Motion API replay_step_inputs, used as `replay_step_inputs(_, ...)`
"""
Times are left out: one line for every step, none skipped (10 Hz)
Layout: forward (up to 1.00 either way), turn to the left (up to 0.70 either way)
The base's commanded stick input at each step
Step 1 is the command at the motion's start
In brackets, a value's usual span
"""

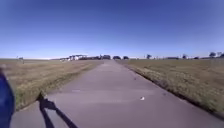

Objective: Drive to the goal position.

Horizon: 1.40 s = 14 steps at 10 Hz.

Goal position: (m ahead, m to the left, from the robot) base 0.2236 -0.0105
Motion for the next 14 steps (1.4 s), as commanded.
replay_step_inputs(0.70,0.00)
replay_step_inputs(0.70,0.00)
replay_step_inputs(0.70,0.00)
replay_step_inputs(0.70,0.00)
replay_step_inputs(0.70,0.00)
replay_step_inputs(0.70,0.00)
replay_step_inputs(0.70,0.00)
replay_step_inputs(0.70,0.00)
replay_step_inputs(0.70,0.00)
replay_step_inputs(0.70,0.00)
replay_step_inputs(0.70,0.00)
replay_step_inputs(0.70,0.00)
replay_step_inputs(0.70,0.00)
replay_step_inputs(0.70,0.00)
